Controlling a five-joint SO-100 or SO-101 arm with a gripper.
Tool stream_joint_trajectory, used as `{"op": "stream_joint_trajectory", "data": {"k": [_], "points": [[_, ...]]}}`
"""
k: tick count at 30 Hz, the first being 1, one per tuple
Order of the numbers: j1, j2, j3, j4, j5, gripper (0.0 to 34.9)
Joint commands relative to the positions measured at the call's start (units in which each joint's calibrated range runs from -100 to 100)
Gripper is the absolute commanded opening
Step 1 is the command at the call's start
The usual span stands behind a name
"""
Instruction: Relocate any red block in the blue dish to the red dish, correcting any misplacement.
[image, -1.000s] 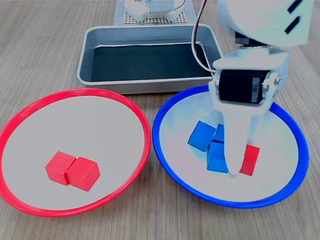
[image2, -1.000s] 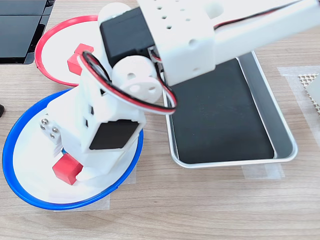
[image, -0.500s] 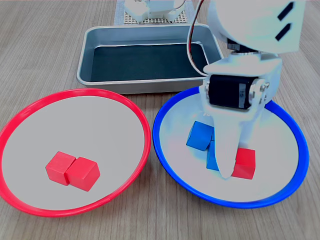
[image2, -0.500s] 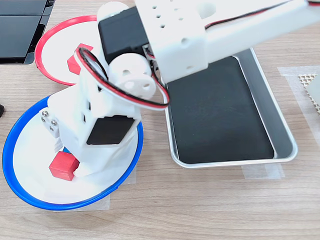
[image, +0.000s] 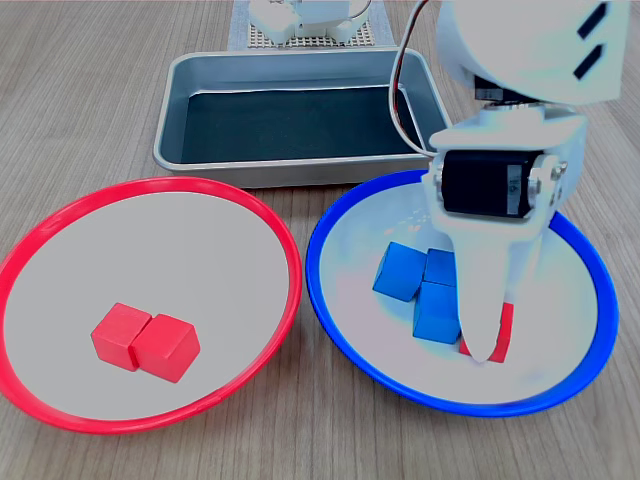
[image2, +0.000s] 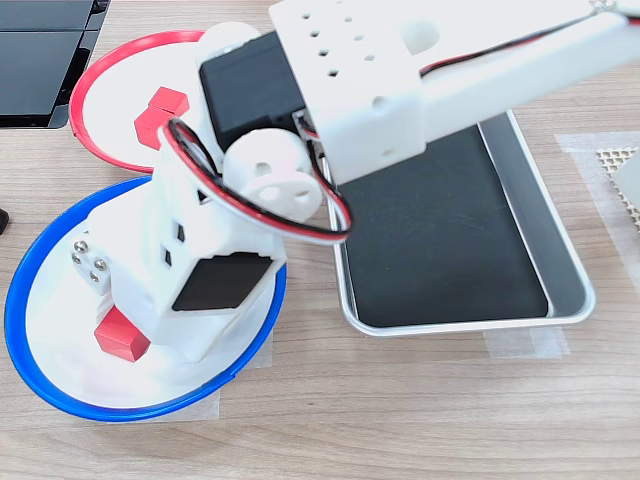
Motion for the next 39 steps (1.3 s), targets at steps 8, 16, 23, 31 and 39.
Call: {"op": "stream_joint_trajectory", "data": {"k": [8,16,23,31,39], "points": [[-0.4,-0.3,-0.7,-1.2,-0.2,3.7],[-0.5,-0.6,0.3,-2.2,-0.6,0.4],[-1.1,-3.5,4.2,-4.0,-0.1,0.4],[0.1,-14.7,9.6,1.5,3.7,0.4],[1.2,-29.3,20.7,5.0,11.4,0.4]]}}
